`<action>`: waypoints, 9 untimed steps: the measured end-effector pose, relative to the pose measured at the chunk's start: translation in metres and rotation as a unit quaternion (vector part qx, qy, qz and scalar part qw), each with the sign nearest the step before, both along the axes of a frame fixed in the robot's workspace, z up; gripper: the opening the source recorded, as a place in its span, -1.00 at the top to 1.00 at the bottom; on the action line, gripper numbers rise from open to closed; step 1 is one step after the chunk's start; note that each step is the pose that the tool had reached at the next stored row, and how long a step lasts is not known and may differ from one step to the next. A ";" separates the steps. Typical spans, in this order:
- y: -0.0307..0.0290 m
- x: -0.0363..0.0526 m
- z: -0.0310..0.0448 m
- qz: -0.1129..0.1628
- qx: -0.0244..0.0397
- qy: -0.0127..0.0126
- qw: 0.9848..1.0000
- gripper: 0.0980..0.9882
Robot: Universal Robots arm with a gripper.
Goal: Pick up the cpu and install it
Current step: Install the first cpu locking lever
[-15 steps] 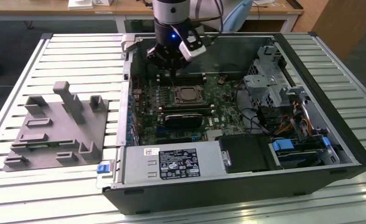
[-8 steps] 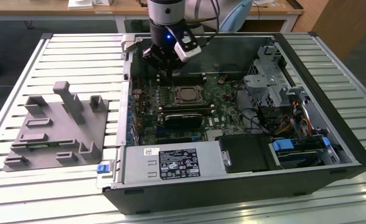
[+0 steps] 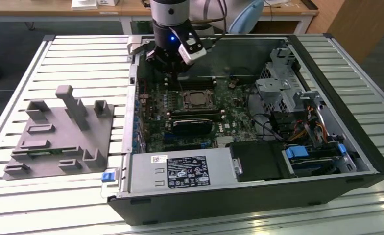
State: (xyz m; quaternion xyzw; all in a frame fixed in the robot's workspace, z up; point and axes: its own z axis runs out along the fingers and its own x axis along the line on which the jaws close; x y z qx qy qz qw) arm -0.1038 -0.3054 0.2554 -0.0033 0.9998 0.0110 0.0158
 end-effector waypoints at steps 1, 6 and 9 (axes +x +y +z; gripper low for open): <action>0.0009 -0.0007 -0.0002 0.000 0.000 0.000 1.000 0.98; 0.0068 -0.0031 -0.0016 0.000 0.000 0.000 1.000 0.98; 0.0104 -0.0038 -0.0024 0.000 0.000 0.000 1.000 0.98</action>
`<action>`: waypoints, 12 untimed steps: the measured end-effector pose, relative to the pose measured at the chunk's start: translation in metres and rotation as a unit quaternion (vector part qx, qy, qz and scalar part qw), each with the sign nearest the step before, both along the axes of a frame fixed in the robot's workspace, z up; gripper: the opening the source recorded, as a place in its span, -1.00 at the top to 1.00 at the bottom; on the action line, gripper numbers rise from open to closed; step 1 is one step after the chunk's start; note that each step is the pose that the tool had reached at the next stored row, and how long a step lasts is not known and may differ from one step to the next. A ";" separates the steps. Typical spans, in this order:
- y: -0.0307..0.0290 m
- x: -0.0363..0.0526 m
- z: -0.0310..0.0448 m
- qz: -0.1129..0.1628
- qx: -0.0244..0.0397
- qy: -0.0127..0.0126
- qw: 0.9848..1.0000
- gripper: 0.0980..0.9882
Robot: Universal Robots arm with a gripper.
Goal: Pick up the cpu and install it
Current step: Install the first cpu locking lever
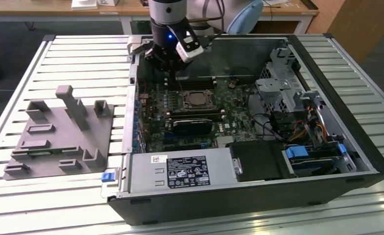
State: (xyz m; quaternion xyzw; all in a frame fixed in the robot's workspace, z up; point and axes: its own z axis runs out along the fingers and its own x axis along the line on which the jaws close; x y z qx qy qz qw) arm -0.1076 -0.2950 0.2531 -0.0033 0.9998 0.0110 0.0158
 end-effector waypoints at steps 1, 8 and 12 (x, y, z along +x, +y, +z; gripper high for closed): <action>0.0013 0.0000 -0.0002 0.000 0.000 0.000 1.000 0.98; 0.0093 0.0003 -0.0013 0.000 0.000 0.000 1.000 0.98; 0.0100 0.0053 -0.0014 0.000 0.000 0.000 1.000 0.98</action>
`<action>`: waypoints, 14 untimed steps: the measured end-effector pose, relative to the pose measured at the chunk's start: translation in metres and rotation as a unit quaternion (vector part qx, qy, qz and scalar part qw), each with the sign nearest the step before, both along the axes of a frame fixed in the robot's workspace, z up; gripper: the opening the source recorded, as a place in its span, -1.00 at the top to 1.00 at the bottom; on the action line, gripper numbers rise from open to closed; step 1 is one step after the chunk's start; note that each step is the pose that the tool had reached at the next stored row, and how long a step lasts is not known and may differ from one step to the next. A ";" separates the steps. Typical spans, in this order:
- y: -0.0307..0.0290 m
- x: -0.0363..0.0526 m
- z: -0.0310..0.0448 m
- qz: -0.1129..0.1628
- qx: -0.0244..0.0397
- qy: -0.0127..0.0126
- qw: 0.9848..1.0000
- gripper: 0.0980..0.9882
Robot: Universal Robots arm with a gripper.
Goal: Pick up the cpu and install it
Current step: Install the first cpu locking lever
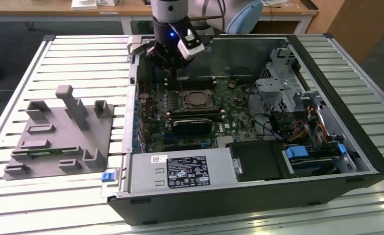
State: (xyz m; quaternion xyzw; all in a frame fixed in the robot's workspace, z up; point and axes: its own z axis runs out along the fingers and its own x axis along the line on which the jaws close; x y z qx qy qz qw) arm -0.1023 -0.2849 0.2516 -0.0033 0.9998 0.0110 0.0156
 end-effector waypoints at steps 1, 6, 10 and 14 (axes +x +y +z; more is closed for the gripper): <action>0.0001 0.0019 0.0000 0.000 0.000 0.000 1.000 0.98; 0.0002 0.0148 -0.0001 0.000 0.000 0.000 1.000 0.98; 0.0004 0.0295 -0.0002 0.000 0.000 0.000 1.000 0.98; 0.0004 0.0449 -0.0004 0.000 0.000 0.000 1.000 0.98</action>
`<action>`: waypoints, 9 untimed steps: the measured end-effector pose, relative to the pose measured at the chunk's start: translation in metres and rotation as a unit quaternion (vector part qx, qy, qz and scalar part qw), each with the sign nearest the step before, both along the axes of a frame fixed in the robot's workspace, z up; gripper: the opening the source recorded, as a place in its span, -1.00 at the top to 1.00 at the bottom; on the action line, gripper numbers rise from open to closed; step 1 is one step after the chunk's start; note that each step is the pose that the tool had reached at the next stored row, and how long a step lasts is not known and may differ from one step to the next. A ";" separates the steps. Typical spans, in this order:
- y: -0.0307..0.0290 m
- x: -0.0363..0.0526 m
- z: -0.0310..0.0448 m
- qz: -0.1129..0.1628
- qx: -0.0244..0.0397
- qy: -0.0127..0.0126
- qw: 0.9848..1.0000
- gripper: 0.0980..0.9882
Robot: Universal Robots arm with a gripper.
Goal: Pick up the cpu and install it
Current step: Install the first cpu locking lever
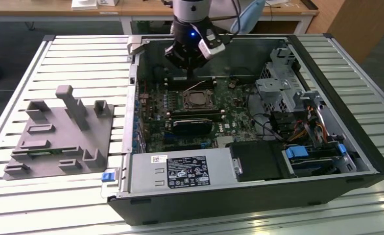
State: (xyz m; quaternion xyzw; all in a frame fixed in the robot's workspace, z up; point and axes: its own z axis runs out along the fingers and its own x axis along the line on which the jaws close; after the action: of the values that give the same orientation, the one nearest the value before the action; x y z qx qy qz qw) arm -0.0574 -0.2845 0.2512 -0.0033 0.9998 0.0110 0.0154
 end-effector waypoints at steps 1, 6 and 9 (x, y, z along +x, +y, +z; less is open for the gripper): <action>0.0000 0.0027 -0.0001 0.000 0.000 0.000 1.000 0.98; -0.0010 0.0040 -0.0008 0.000 0.013 0.000 1.000 0.98; -0.0023 0.0041 -0.0023 -0.001 0.023 0.000 1.000 0.98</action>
State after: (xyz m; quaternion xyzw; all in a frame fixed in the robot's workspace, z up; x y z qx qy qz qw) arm -0.0534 -0.2868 0.2489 -0.0023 0.9993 0.0343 0.0157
